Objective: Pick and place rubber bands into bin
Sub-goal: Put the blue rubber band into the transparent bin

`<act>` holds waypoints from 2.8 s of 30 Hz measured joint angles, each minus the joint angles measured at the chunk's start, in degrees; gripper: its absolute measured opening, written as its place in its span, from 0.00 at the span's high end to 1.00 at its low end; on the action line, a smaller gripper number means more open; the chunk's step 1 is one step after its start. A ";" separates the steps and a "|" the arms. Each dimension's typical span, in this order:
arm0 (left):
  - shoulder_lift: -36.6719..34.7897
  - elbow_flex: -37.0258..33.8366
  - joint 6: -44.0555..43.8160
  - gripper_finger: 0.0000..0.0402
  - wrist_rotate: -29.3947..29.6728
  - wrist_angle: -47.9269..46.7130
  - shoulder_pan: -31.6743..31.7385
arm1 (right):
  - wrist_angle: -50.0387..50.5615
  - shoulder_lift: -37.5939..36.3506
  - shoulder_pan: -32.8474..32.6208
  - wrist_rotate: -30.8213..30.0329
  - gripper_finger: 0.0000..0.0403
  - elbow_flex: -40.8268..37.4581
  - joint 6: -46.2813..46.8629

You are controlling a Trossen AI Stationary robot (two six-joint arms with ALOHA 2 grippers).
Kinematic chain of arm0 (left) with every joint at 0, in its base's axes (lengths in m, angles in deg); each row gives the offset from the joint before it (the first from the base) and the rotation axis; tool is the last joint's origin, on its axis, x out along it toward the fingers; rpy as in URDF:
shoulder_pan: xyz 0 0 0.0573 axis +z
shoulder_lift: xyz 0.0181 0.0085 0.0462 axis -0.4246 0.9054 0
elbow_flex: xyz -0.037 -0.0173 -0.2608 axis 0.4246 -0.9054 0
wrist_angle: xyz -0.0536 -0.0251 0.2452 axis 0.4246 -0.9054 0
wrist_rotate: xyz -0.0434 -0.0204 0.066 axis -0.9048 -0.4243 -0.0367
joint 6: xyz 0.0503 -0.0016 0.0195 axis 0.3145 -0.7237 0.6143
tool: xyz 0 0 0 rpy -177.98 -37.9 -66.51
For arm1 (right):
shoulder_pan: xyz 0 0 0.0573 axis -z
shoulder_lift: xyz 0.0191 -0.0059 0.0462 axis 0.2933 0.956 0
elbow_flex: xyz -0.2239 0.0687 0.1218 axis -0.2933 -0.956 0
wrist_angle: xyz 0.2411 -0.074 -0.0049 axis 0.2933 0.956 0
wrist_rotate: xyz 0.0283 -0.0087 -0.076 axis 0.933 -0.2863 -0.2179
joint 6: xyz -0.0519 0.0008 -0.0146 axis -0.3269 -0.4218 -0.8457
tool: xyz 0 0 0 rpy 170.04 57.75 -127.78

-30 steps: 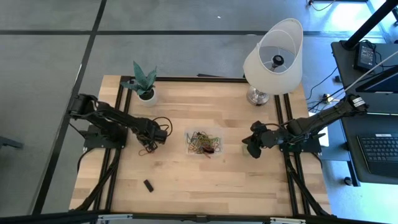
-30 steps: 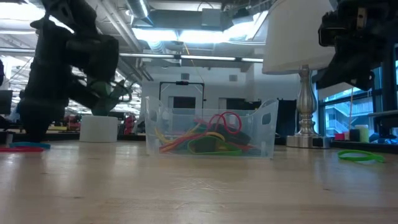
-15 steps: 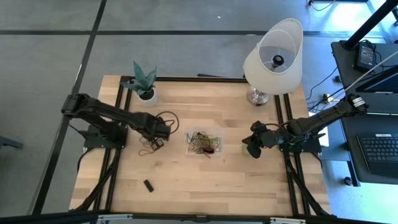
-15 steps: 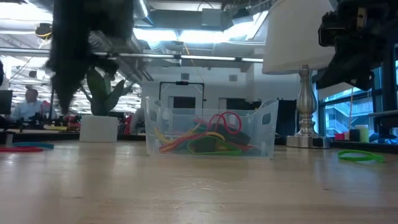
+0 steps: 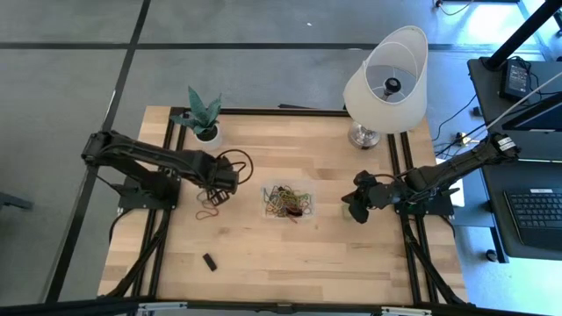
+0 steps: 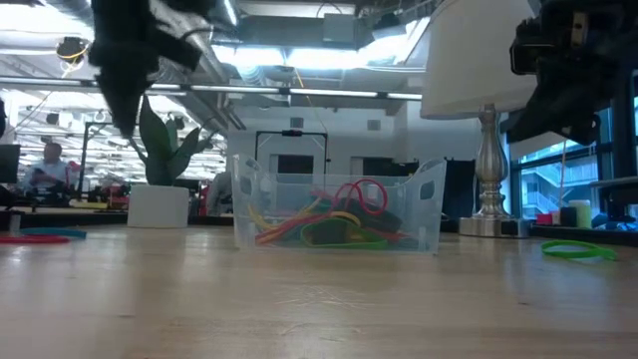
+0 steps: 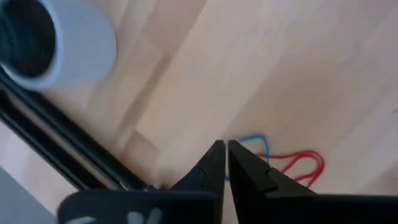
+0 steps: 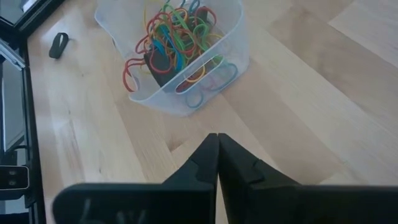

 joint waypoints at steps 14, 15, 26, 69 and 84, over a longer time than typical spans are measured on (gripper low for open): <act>-0.01 -20.17 -19.02 0.76 -11.64 8.01 1.13 | -2.06 0.00 0.00 -0.07 0.97 0.02 0.05; -0.02 -21.11 -19.05 0.76 -11.98 10.00 1.13 | -2.27 0.00 0.00 -0.11 0.97 0.02 0.05; -0.01 -22.68 -19.16 0.76 -8.92 14.96 1.09 | -2.97 0.00 0.04 -0.15 0.97 0.02 0.30; 0.02 -10.75 -18.48 0.99 -4.01 12.94 0.91 | -4.18 -0.02 0.04 -0.04 0.97 0.02 -1.00; 0.41 8.09 -2.31 0.99 7.15 26.72 0.91 | -4.18 -0.02 0.04 -0.28 0.97 0.02 -1.48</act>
